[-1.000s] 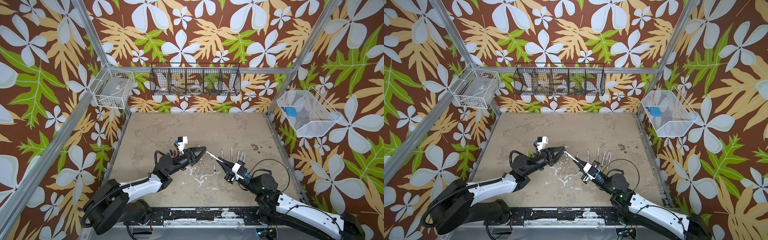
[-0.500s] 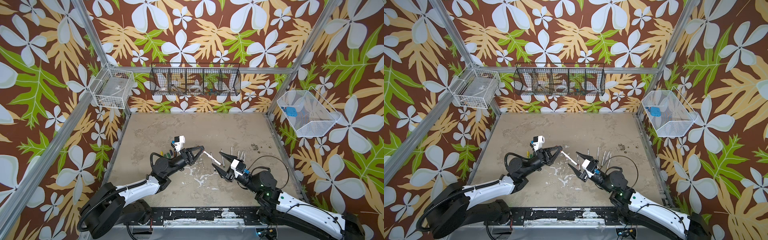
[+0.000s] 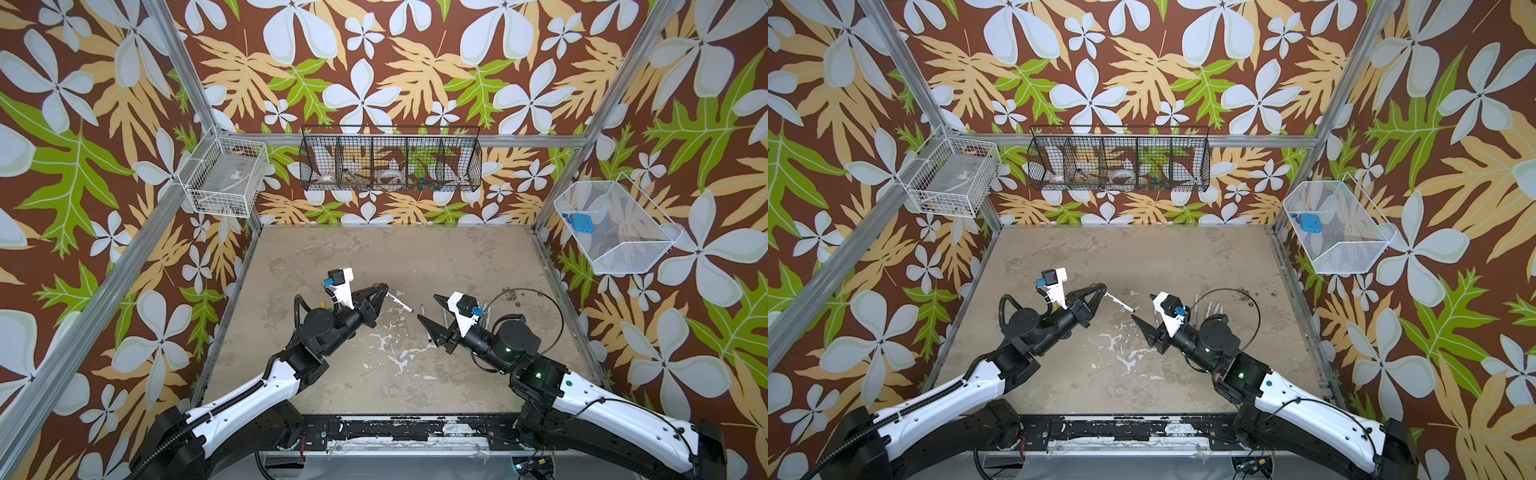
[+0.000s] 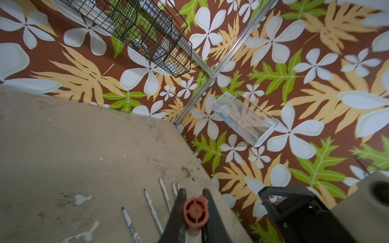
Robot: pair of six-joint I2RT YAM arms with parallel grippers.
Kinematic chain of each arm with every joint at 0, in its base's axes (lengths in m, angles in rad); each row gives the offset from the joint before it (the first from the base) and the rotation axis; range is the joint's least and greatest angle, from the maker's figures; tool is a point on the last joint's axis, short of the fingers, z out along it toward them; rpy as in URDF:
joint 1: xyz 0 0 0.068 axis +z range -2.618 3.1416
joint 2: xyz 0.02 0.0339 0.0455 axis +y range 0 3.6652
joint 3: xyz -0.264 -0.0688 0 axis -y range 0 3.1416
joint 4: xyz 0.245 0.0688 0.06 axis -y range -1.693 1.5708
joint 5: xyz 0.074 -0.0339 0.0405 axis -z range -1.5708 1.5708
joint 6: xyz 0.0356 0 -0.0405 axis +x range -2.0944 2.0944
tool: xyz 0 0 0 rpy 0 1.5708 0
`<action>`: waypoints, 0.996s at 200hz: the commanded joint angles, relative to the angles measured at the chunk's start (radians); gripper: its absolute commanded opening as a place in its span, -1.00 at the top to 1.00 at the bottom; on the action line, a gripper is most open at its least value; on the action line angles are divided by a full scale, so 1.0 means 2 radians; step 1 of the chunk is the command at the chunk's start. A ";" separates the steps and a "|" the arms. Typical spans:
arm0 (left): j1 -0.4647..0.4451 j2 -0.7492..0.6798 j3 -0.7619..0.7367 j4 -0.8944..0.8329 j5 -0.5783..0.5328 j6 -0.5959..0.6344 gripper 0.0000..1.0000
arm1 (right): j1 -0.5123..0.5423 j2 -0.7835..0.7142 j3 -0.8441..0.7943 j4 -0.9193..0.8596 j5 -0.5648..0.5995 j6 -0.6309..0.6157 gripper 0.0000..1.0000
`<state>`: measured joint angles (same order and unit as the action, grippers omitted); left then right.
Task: Open the pen caps
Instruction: 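Pull the grippers apart, left gripper drawing the brown cap off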
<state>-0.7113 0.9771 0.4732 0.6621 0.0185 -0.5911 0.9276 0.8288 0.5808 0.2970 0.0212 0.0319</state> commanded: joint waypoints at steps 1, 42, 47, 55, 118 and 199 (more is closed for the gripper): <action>0.001 0.014 -0.013 0.020 0.021 0.088 0.99 | 0.000 0.024 0.017 -0.041 -0.020 0.009 -0.30; 0.001 0.050 -0.061 0.123 0.114 0.146 0.99 | 0.000 0.092 0.049 -0.076 -0.057 0.006 -0.28; 0.001 0.054 -0.067 0.135 0.123 0.150 0.99 | 0.000 0.100 0.054 -0.079 -0.060 0.006 -0.28; 0.001 0.059 -0.078 0.152 0.136 0.156 0.99 | 0.000 0.113 0.058 -0.085 -0.061 0.006 -0.27; 0.001 0.030 -0.123 0.196 0.161 0.171 1.00 | -0.001 0.154 0.061 -0.090 -0.109 0.006 -0.08; 0.001 0.044 -0.118 0.202 0.185 0.156 1.00 | -0.033 0.154 0.042 -0.064 -0.189 0.012 0.06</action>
<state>-0.7105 1.0443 0.2256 1.0260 0.3462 -0.2649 0.8631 1.1423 0.6693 0.1345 -0.3046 0.0513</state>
